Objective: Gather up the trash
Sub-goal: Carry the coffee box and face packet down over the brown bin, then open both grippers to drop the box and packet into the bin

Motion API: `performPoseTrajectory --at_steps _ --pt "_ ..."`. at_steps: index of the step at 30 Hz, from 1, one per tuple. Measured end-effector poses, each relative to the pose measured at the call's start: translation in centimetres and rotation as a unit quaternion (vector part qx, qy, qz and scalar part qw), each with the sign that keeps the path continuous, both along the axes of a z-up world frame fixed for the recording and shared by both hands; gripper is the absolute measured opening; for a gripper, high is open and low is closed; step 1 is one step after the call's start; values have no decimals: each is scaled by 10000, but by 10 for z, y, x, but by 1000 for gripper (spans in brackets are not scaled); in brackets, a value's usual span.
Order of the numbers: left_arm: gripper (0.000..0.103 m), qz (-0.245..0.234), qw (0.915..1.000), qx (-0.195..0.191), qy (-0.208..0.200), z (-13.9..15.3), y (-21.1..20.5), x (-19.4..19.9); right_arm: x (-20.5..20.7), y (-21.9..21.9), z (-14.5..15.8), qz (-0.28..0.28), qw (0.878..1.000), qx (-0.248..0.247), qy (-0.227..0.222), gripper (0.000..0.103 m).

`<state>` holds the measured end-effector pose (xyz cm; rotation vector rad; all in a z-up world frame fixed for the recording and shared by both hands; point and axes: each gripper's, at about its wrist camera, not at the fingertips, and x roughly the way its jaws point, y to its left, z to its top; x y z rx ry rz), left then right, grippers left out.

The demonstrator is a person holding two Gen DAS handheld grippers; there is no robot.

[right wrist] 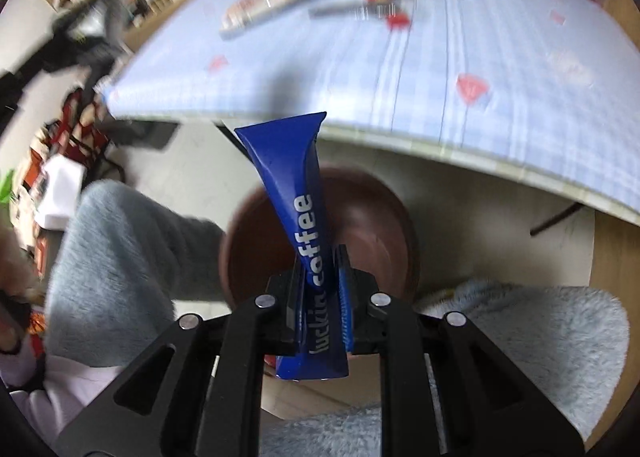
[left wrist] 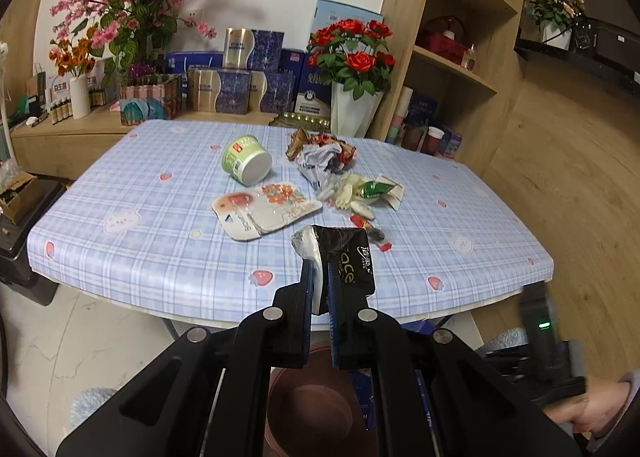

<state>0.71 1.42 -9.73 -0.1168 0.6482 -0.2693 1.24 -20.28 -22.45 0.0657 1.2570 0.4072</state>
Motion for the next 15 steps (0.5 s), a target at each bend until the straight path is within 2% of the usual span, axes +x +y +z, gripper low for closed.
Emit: performPoseTrajectory --at_steps 8,12,14,15 --pt "7 -44 9997 18 245 -25 -1 8 22 18 -66 158 9955 -420 833 18" --pt "7 -30 9995 51 321 -33 0 12 27 22 -82 161 9931 -477 1061 21" --pt "7 -34 9993 52 372 -37 0 13 30 16 -83 25 9938 -419 1029 46" --pt "7 -37 9992 60 383 -38 -1 14 31 13 -80 -21 9943 -389 990 52"
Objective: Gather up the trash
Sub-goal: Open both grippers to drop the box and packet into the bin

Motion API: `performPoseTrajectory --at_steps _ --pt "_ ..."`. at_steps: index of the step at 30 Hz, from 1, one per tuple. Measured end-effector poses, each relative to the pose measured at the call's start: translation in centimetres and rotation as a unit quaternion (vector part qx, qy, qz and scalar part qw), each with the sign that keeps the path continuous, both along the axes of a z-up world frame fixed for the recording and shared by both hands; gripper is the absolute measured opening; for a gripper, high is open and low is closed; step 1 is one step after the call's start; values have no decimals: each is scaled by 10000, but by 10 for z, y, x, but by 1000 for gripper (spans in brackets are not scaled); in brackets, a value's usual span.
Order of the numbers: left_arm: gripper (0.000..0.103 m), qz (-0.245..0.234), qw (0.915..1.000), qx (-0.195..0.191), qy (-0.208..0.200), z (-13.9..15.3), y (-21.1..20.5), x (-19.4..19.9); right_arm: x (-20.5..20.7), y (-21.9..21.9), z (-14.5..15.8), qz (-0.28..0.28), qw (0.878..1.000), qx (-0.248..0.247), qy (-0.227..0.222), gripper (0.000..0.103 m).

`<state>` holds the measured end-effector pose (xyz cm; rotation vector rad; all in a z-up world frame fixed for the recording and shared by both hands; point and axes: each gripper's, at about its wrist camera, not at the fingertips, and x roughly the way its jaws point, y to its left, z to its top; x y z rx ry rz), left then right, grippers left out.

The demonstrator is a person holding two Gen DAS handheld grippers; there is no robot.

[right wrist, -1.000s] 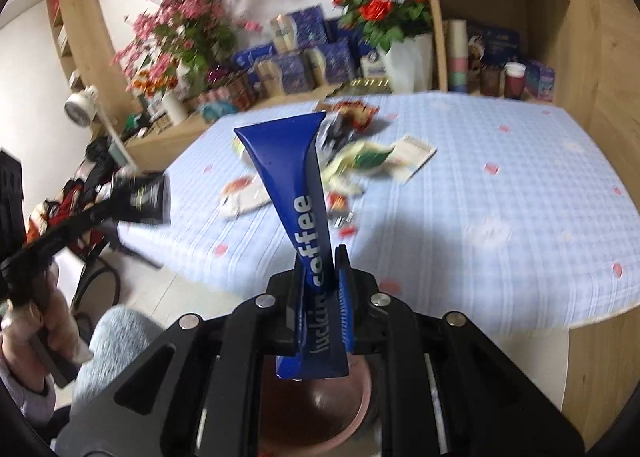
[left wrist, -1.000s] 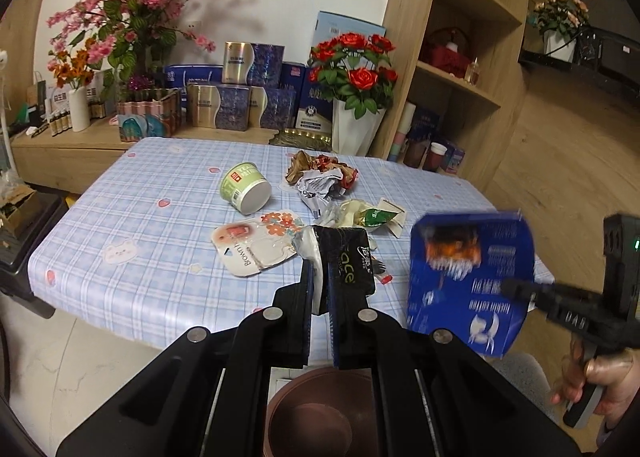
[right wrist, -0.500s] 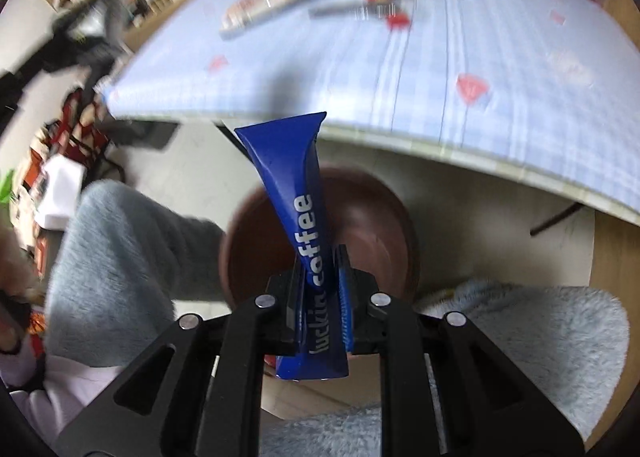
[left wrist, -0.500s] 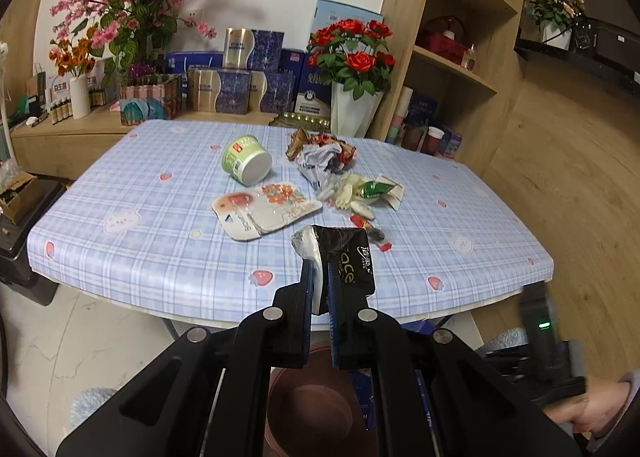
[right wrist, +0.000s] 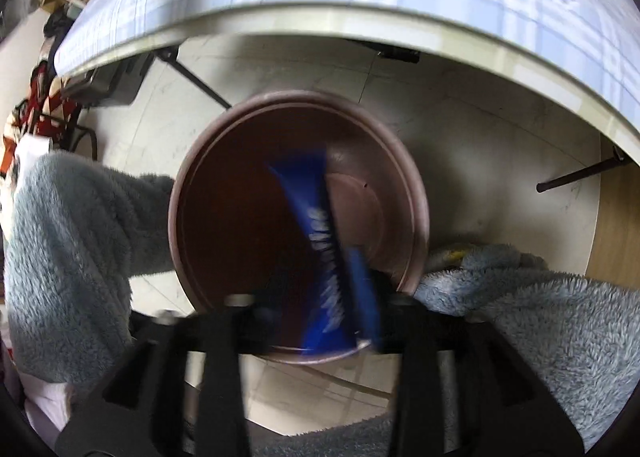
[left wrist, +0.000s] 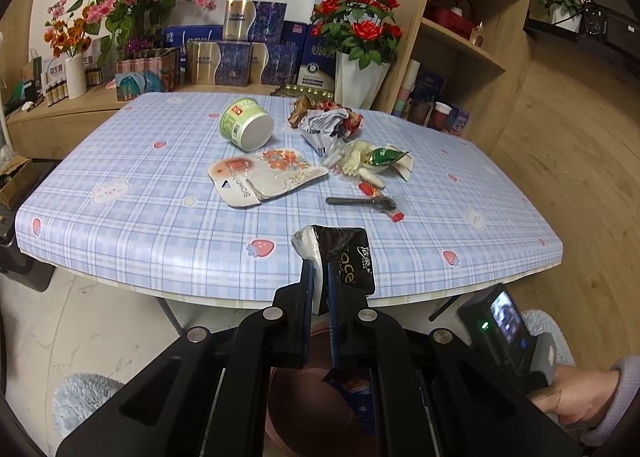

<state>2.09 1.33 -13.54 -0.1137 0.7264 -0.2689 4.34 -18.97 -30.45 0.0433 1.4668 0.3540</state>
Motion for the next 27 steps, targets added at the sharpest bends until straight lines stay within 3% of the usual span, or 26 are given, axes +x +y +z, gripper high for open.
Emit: performPoseTrajectory --at_steps 3,5,7,10,13,17,22,24,27 --pt "7 -15 10000 15 61 -6 -2 1 -4 -7 14 -119 9993 156 -322 63" --pt "7 -25 9999 35 118 -10 -3 1 -7 -11 28 -172 9977 238 -608 80" --pt "7 -40 9998 56 182 -14 -5 2 -14 -13 44 -181 9943 288 -1014 90" --pt "7 -80 9995 94 274 -20 -9 3 -22 -16 71 -185 9845 348 -1711 96" --pt "7 -133 9992 135 361 -26 -14 4 -26 -22 96 -289 9705 427 -2353 97" --pt "7 -228 9984 189 486 -35 -23 4 -33 -36 124 -573 9397 517 -3332 97" --pt "7 -319 9965 235 730 -52 -30 3 -44 -44 137 -718 8985 -7 -4330 97" --pt "7 -365 9951 256 882 -63 -33 3 -45 -46 132 -752 8930 -204 -4433 97" --pt "7 -453 9925 300 1094 -77 -38 3 -37 -51 126 -922 8988 -271 -4278 97"
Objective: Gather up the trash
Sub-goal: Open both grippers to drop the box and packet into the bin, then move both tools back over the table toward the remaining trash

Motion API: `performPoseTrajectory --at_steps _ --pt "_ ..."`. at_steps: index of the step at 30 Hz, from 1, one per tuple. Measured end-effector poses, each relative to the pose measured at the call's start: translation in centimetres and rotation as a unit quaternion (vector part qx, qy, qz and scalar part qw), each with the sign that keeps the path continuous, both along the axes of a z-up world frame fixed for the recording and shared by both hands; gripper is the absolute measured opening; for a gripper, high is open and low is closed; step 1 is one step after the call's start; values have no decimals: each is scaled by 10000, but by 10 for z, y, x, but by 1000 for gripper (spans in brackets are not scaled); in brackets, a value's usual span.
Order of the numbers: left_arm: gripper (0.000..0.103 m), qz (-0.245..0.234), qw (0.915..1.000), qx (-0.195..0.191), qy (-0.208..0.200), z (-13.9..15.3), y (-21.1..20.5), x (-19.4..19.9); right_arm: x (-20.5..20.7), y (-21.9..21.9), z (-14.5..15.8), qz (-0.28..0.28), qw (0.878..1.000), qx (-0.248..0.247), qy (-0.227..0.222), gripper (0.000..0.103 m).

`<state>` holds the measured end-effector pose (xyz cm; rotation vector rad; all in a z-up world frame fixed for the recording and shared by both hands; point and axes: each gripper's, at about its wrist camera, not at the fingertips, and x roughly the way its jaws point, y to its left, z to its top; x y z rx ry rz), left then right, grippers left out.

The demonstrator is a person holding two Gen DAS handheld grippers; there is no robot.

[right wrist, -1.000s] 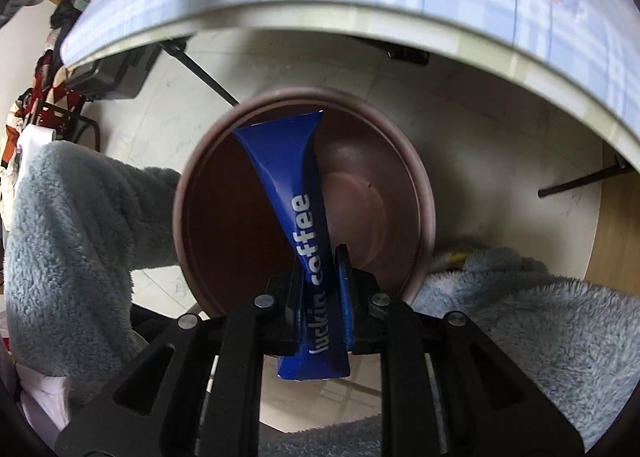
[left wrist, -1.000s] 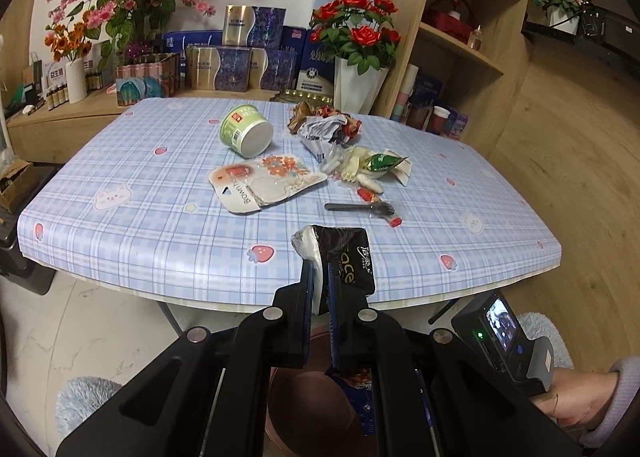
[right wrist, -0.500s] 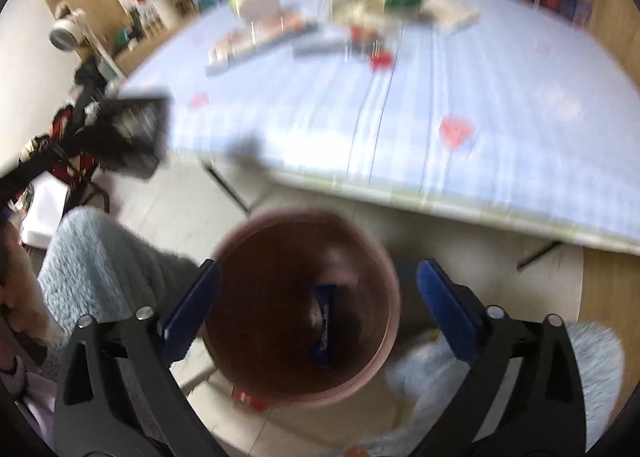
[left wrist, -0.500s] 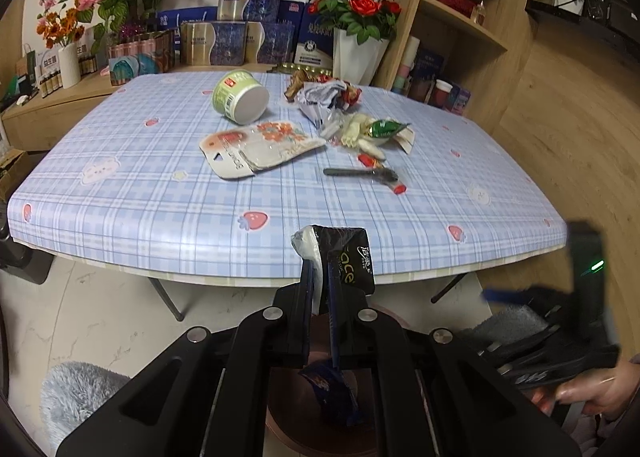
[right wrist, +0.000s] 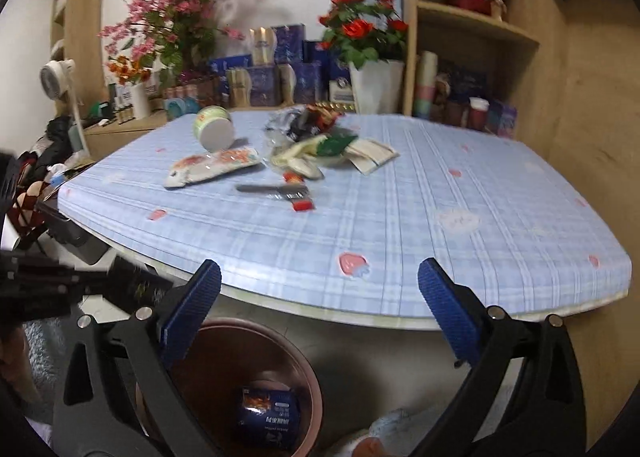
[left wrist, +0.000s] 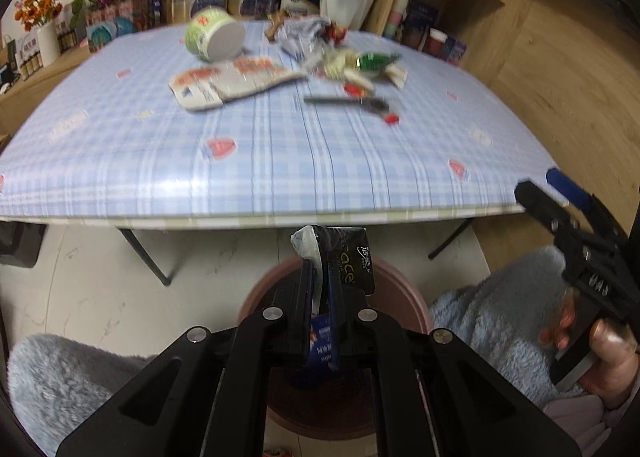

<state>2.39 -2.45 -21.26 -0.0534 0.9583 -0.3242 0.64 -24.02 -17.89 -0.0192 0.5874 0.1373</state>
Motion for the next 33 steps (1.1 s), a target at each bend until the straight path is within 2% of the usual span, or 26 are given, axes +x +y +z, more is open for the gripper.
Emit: performPoseTrajectory --at_steps 12,15,16,17,19,21,23,25,33 --pt "8 -354 9975 225 568 -33 -19 2 -1 -12 -12 -246 9995 96 181 97" --pt "12 -394 9970 217 625 -34 -20 2 -1 -10 -12 -218 9996 65 185 97" --pt "25 -387 9971 213 624 -34 -20 2 -1 -10 -12 -211 9996 50 191 97" --pt "42 -364 9974 208 591 -33 -19 2 0 -9 -13 -202 9996 39 200 97" --pt "59 -226 9987 187 425 -27 -14 1 0 -8 -13 -194 9996 28 213 97" --pt "68 -107 9995 99 292 -21 -9 1 0 -8 -13 -192 9996 27 219 97" --pt "84 67 9998 99 145 -16 -4 1 1 -8 -13 -187 9996 42 222 97" --pt "93 360 9992 147 -92 -8 3 -1 1 -7 -13 -184 9995 45 239 97" --pt "97 975 9933 199 -587 9 22 0 3 -7 -16 -139 9994 115 300 97"
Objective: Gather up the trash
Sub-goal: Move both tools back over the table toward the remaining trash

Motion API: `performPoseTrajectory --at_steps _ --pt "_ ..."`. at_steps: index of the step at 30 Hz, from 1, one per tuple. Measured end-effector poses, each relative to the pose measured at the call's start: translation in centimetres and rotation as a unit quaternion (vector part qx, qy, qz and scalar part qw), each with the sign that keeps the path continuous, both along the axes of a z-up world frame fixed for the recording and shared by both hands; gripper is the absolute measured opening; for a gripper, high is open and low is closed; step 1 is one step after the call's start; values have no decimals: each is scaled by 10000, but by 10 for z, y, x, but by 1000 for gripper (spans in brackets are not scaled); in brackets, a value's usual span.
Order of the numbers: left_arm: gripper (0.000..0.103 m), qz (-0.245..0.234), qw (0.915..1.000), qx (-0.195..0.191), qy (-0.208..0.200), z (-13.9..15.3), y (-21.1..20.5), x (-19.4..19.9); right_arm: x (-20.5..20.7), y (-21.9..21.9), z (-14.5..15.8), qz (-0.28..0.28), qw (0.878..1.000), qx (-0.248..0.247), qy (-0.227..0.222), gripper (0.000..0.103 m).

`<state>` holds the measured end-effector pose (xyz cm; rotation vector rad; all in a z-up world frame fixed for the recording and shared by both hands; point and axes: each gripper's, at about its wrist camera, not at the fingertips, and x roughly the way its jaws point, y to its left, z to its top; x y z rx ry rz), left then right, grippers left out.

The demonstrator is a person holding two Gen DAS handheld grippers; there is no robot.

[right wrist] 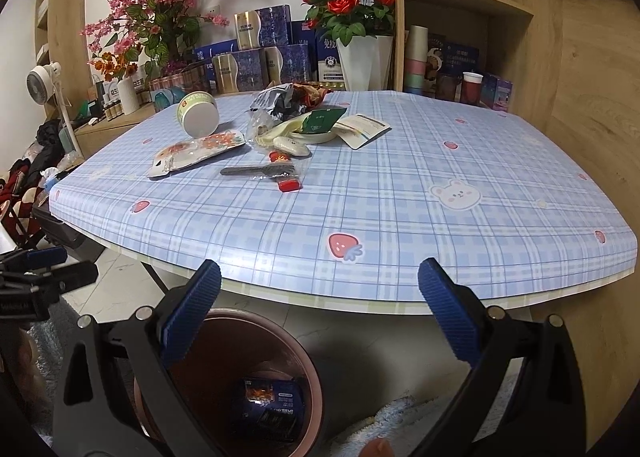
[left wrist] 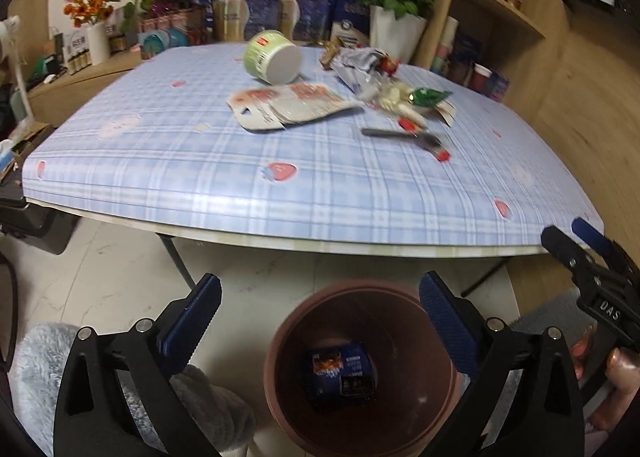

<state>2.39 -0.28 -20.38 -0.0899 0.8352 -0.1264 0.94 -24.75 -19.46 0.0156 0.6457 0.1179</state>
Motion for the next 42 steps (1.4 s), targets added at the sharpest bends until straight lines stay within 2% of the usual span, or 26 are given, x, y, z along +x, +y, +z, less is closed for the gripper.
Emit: performPoseTrajectory --at_steps 8,16,22,29,33,38,41,42 --pt "97 28 9984 395 -406 14 5 1 3 -4 2 88 9997 227 98 97" --pt "97 -209 9960 616 -620 24 8 21 18 -15 12 174 9987 476 -5 97" --pt "97 -344 9956 656 -582 32 11 51 45 -22 15 227 9979 609 80 97" --pt "97 -677 9935 749 -528 33 5 89 80 -26 12 378 9955 764 410 97" --pt "96 -1049 9881 998 -521 25 -8 122 99 -21 8 373 9969 444 529 97" --pt "73 -1519 9781 1386 -329 10 -23 175 121 -21 1 334 9965 356 672 97" --pt "61 -1790 9676 1760 -276 3 -32 201 131 -24 -1 281 9962 417 710 97" --pt "60 -1859 9658 1797 -225 1 -33 207 133 -24 -1 282 9962 434 705 97"
